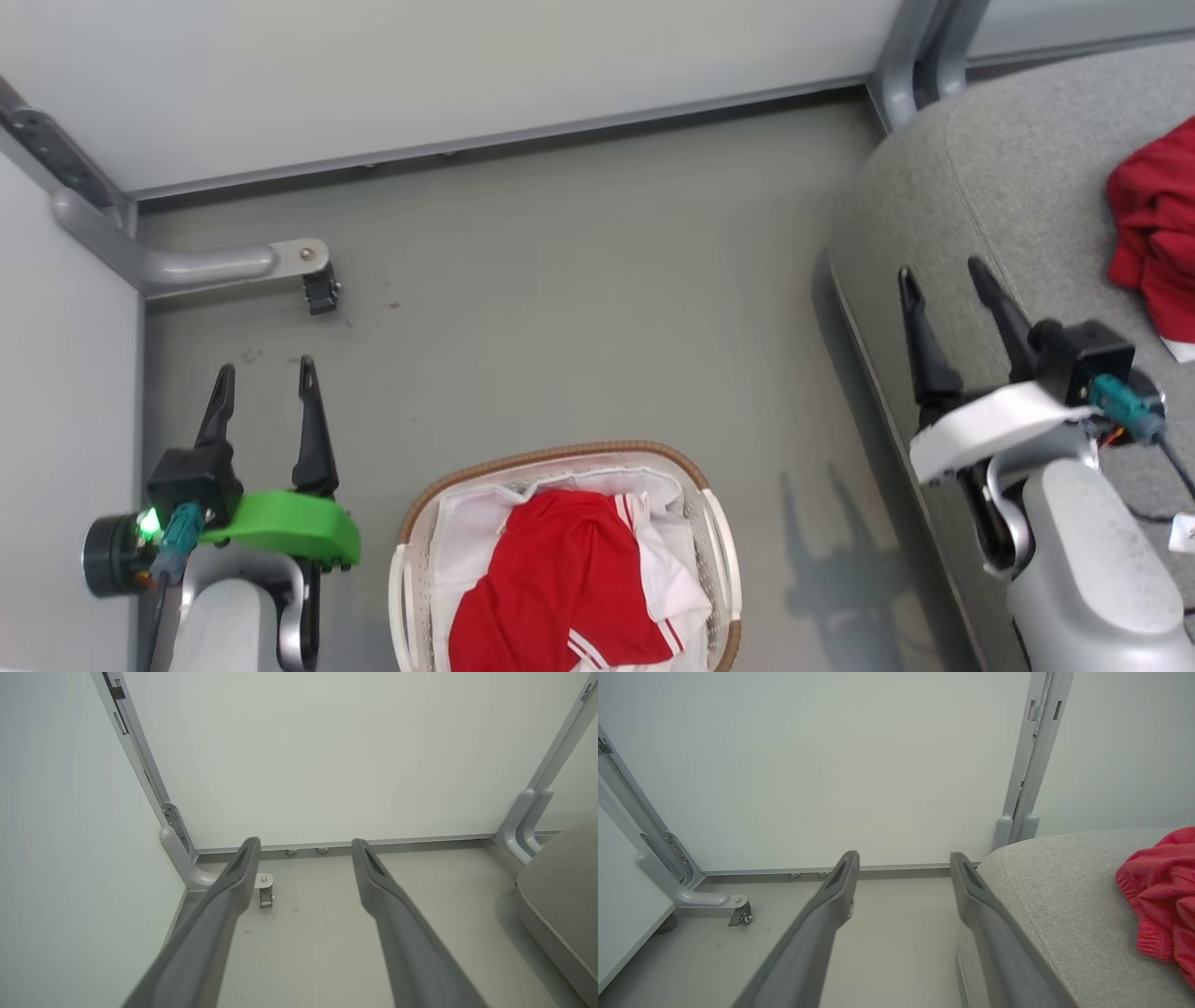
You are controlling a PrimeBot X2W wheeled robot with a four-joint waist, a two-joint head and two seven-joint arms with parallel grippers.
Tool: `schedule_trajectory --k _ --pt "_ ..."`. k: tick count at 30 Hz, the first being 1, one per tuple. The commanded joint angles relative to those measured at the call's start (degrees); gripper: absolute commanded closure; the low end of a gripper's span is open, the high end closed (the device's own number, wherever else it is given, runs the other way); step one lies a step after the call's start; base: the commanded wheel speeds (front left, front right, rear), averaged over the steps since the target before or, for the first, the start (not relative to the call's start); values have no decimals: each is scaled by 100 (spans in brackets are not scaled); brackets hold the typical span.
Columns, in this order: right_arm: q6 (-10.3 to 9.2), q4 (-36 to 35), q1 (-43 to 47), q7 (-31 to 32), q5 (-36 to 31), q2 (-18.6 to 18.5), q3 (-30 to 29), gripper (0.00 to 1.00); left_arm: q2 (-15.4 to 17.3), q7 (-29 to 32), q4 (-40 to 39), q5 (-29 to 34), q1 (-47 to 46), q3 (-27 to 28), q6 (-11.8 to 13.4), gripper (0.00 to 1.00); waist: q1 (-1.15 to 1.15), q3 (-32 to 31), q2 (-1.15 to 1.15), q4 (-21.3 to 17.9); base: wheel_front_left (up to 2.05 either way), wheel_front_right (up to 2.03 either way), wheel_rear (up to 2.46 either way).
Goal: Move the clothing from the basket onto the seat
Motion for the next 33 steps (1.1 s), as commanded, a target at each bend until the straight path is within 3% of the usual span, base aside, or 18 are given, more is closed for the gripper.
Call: schedule_trajectory --k 1,8,15,26,33 --pt "-8 28 163 -13 -14 8 -12 0 6 3 1 51 175 59 -53 0 0 -240 0 171 0 0 0" --pt "-7 5 685 -12 101 177 0 0 -12 3 -108 27 700 241 -248 0 0 -616 0 111 0 0 0" --pt "-7 41 1160 -12 155 216 166 0 -25 3 -253 9 1214 413 -290 0 0 -962 0 -37 0 0 0" --pt "-8 31 1481 -12 178 214 164 0 -22 3 -283 -401 1561 21 -169 0 0 -1092 0 -94 0 0 0" --pt "-7 -94 1246 -12 183 203 193 0 -21 3 -153 -456 1250 -333 -209 0 0 -767 0 -144 0 0 0"
